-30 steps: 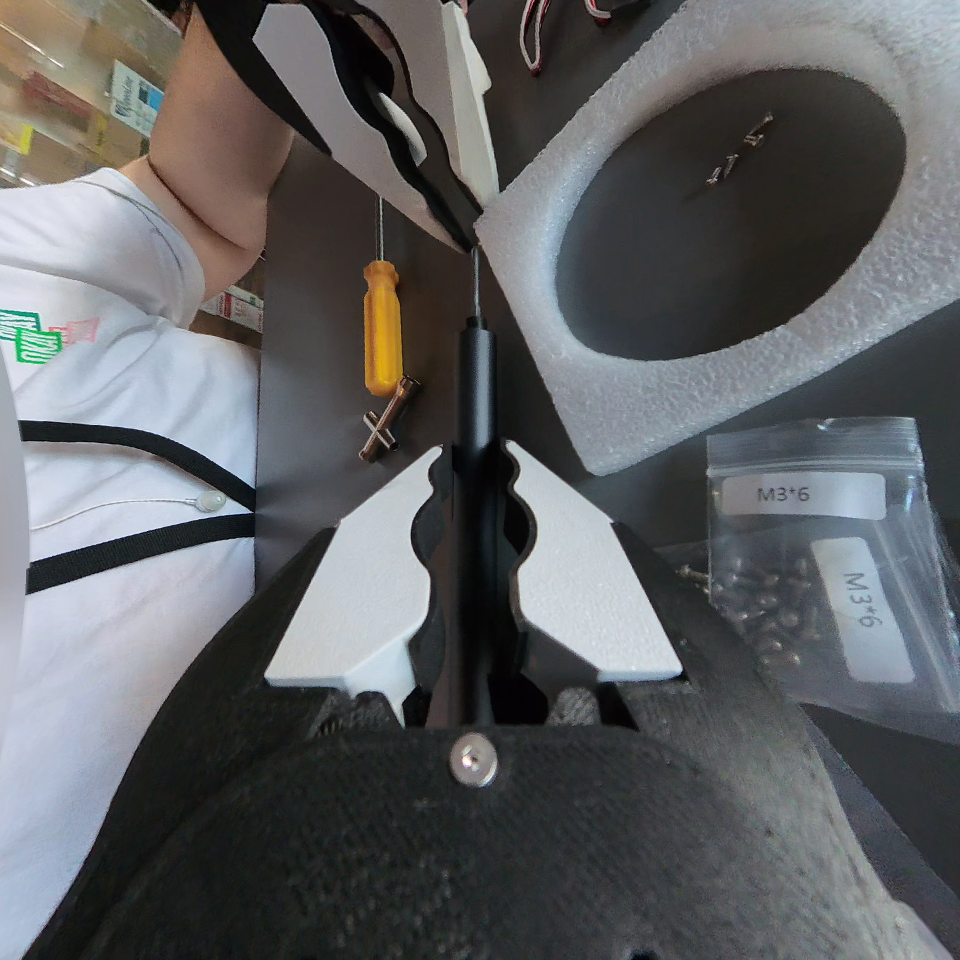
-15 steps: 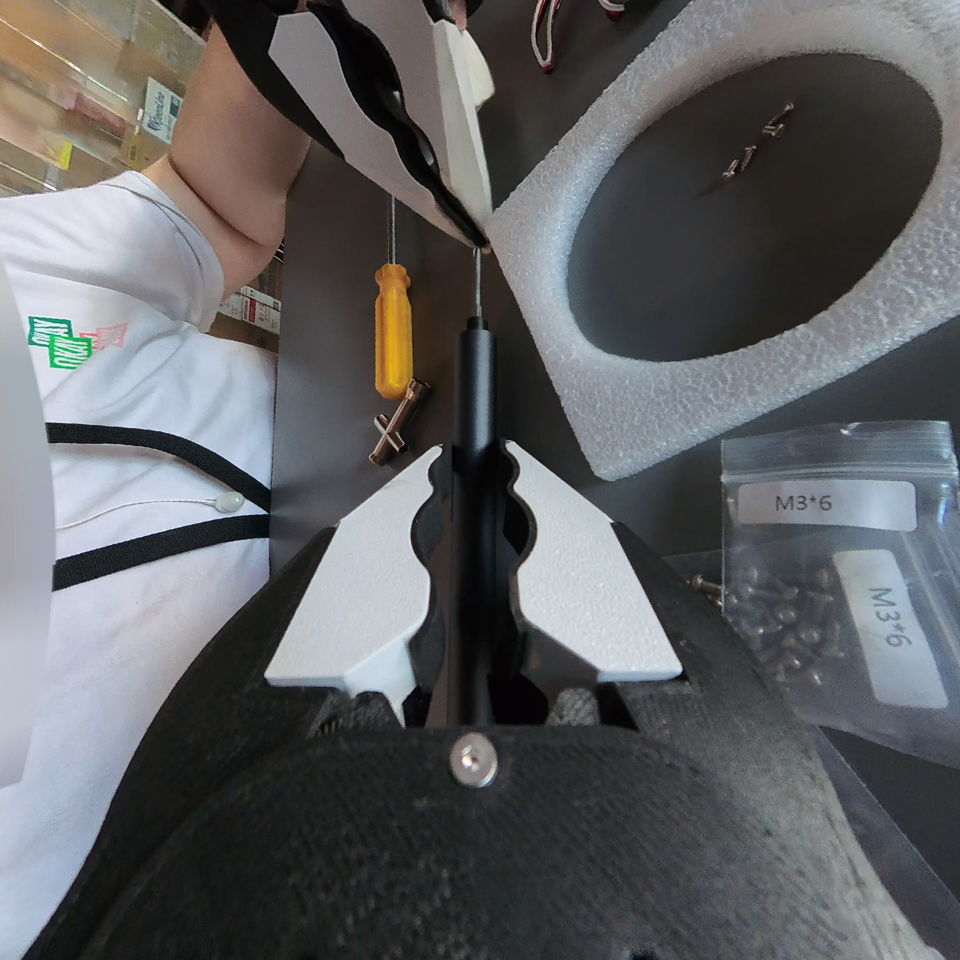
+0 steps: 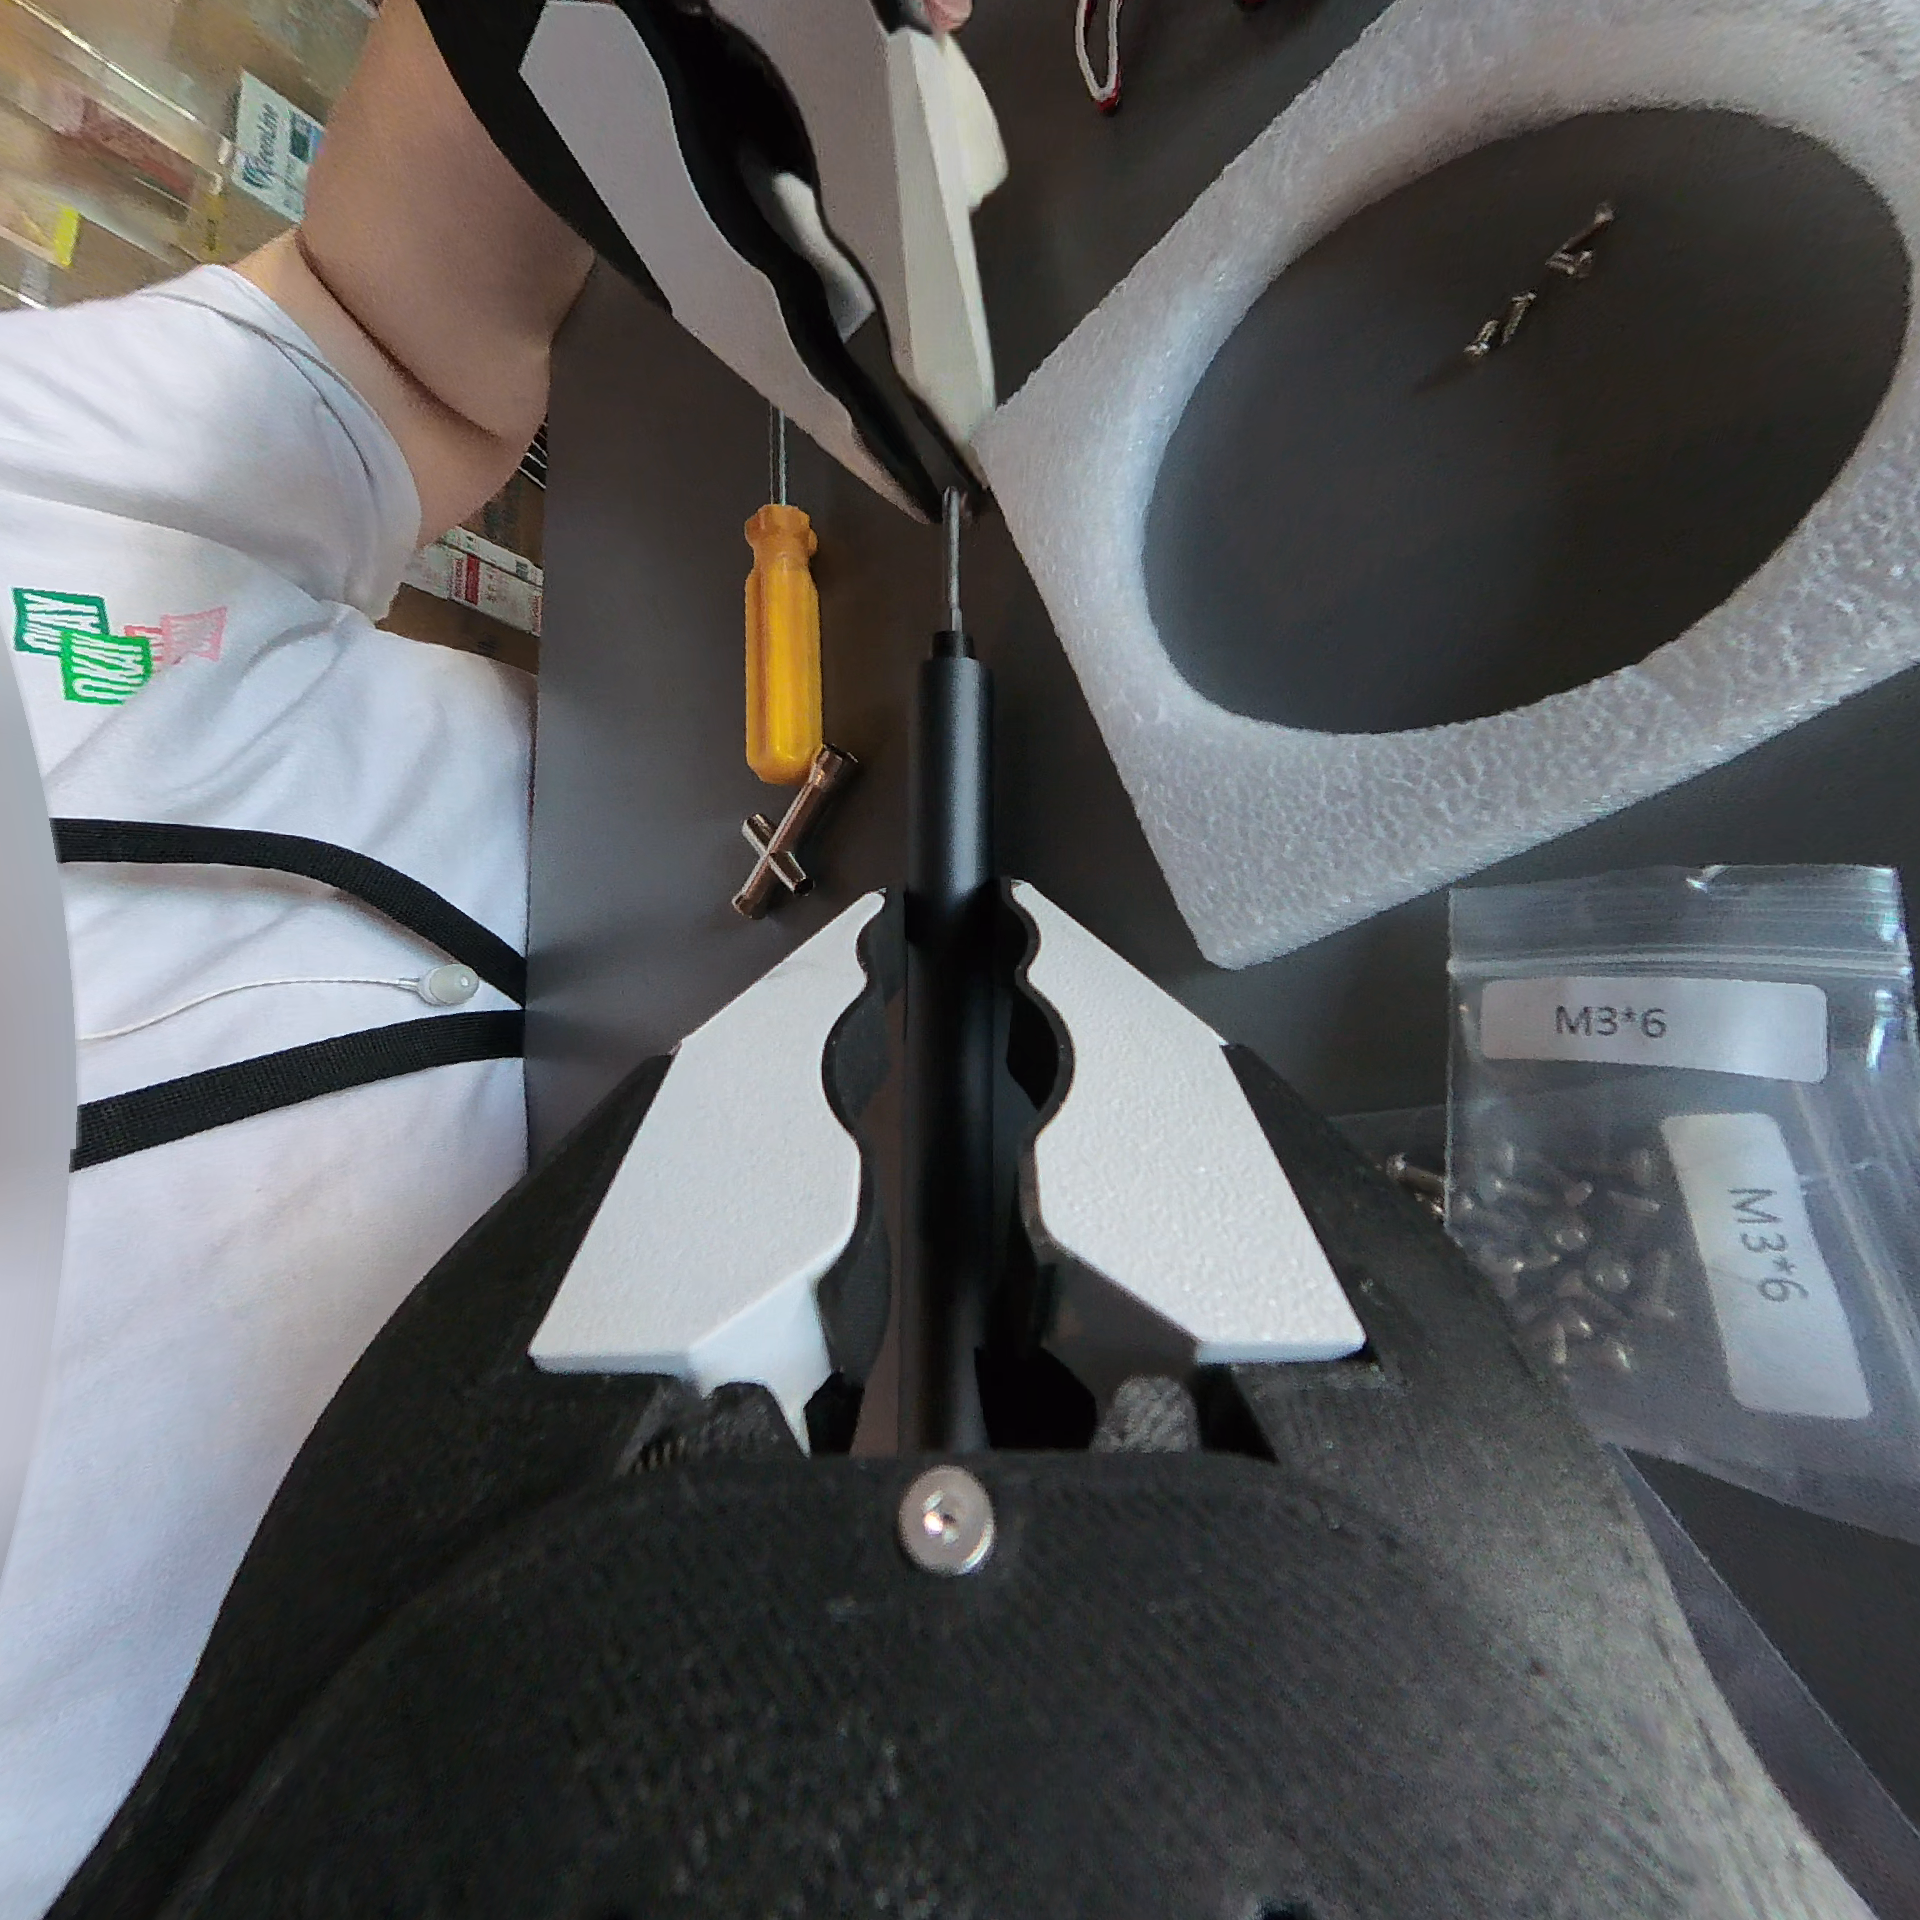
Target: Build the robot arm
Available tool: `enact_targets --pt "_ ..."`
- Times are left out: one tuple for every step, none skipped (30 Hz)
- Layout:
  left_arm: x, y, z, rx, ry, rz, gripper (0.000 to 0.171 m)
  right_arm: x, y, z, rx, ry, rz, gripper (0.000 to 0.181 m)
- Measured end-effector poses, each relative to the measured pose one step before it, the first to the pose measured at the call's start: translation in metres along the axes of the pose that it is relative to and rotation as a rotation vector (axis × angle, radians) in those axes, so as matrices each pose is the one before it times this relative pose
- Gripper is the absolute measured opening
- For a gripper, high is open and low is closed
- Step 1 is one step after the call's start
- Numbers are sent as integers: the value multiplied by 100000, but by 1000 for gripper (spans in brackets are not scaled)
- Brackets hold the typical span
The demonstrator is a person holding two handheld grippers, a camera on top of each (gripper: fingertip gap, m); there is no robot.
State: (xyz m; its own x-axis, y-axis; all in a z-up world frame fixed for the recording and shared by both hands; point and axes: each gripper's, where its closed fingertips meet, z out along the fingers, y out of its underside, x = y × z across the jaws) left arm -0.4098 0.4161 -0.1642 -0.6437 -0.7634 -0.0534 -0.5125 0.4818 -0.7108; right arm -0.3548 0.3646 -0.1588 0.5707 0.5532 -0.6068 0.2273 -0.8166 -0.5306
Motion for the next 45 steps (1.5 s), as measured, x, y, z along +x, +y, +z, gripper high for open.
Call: enact_targets --pt "-178 -2 15 283 -406 799 6 -12 7 0 -127 -172 76 16" --pt "-57 25 -7 334 670 -140 5 7 0 -4 -112 51 -82 16" --pt "3 -15 -3 492 1287 -1187 5 2 8 3 -69 132 -100 16" --pt "31 -7 -14 610 1252 -1281 5 2 5 -2 -30 109 -52 16" --pt "103 -15 -17 820 1361 -1009 6 -25 18 5 -156 -8 -68 16" --pt "131 -15 -15 731 1153 -696 8 -20 32 6 -228 -107 -12 16" --pt "59 14 -25 302 243 -28 9 -15 21 2 -187 -129 46 16" --pt "23 4 -7 37 -230 511 10 -2 2 -9 -4 -75 203 16" --pt "16 -16 15 -151 -304 314 11 -1 3 -3 -32 -156 190 16" --pt "-17 -31 36 -211 -182 -340 11 -14 22 -19 -148 -161 200 16" --pt "-13 -18 20 -190 63 -737 11 -3 47 -22 -281 -47 124 16" --pt "-15 -1 -9 -65 -130 -640 10 -18 37 -17 -254 99 -44 16" --pt "56 -3 -2 71 -58 -418 10 -17 53 -22 -308 175 13 16" --pt "88 0 -27 -176 -506 276 9 -22 79 -33 -441 206 77 16" --pt "25 -53 -92 34 -1560 1260 4 -35 113 -48 -621 176 123 16" --pt "37 -215 -159 1203 -1986 1686 4 -34 108 -44 -580 147 -203 16" --pt "92 -292 -225 1513 -1634 1639 2 -7 59 -42 -235 178 -193 16" --pt "86 -277 -223 1218 -1174 1259 2 0 12 -20 88 0 86 16" --pt "152 -213 -188 919 -182 701 3 -5 8 -1 43 -249 156 16" --pt "67 -129 -114 605 32 -157 3 -15 4 2 -63 -387 105 16" --pt "-64 -62 -53 441 -275 -795 5 8 -11 -8 -30 -301 13 16" --pt "-29 -35 8 472 98 -958 9 5 -8 3 -91 -298 -94 16" --pt "-19 -61 42 732 91 -788 11 -5 -11 6 -61 -300 -203 15" --pt "-69 -119 69 1260 -282 -451 13 -4 -6 14 -146 -440 -165 16" --pt "-17 -96 96 1317 27 -344 15 -10 -29 24 -127 -598 183 15" --pt "-22 -3 104 636 168 -490 16 9 -41 35 -66 -564 140 15" --pt "-63 38 74 162 136 -373 16 -22 -33 44 -20 -644 -56 15" --pt "-29 -28 18 238 356 -297 18 -7 -8 24 -179 -621 113 15" --pt "-5 -122 -58 521 490 -308 18 -6 -1 -6 -339 -489 85 15" --pt "-12 -209 -119 865 357 -179 18 -1 -5 -4 -358 -464 -336 15" --pt "25 -252 -149 1145 428 -124 18 3 -17 23 -416 -378 -206 15" --pt "106 -246 -130 1149 678 -140 18 -2 -60 52 11 -30 166 15" --pt "106 -171 -88 784 470 -43 18 -43 -26 95 146 10 -184 15" --pt "-4 -86 -43 186 -279 167 18 -90 24 98 -147 -155 -472 16" --pt "-67 -85 -30 62 -780 308 18 -109 62 68 -375 -55 -350 16" --pt "-38 -162 -28 748 -565 120 18 -61 34 43 -307 337 -787 16" --pt "19 -202 -25 1041 -61 -433 18 -33 37 35 -322 320 -1394 16" --pt "-31 -143 -16 641 -186 -821 18 -30 25 15 -186 32 -805 16" --pt "-24 -60 -15 238 -358 -611 18 -31 31 1 -151 -366 -105 16" --pt "30 47 -7 -222 -355 -209 18 -60 65 -20 -173 -746 -319 16" --pt "63 154 -13 -457 -486 137 18 -19 79 -48 -71 -674 -384 16" --pt "128 197 7 -312 -165 341 18 -4 97 -93 -89 -667 262 15" --pt "144 239 48 -529 107 249 18 -18 144 -108 -522 -805 119 15" --pt "-26 247 83 -695 -581 74 18 15 100 -114 -359 -196 -246 16" --pt "-88 146 72 -252 -490 -333 18 51 68 -115 272 382 559 15"
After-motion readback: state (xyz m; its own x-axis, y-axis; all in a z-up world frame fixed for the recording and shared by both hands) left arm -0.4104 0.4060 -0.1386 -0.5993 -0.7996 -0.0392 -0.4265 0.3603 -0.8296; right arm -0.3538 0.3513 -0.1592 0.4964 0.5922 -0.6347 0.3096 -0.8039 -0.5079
